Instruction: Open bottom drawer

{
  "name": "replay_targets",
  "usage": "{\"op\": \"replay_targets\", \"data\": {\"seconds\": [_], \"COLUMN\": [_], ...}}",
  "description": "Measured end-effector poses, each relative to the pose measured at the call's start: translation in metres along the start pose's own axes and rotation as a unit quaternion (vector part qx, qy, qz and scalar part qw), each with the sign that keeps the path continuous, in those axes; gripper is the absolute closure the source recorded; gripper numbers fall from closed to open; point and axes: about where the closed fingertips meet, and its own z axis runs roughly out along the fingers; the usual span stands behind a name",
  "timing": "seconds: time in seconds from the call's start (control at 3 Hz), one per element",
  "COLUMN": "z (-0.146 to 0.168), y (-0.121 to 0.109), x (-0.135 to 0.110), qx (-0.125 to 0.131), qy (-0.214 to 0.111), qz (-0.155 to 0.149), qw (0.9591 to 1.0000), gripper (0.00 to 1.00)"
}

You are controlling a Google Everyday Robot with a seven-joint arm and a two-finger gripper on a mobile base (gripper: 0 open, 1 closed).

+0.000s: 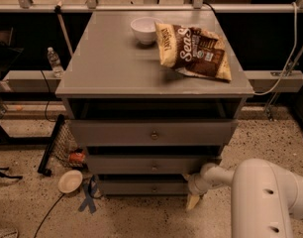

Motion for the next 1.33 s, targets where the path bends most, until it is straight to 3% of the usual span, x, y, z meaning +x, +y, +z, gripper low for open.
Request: {"op": "replay_targets", "data": {"seconds": [0.67, 1.33], "z": [0.022, 0.035], "y": [-0.004, -0.019], "x": [0.013, 0.024], "qx": [0.023, 0.047], "qy": [0.016, 0.01], "qz": [-0.016, -0.022], "qw": [0.9995, 0.9986], "gripper": [0.0, 0.0]}}
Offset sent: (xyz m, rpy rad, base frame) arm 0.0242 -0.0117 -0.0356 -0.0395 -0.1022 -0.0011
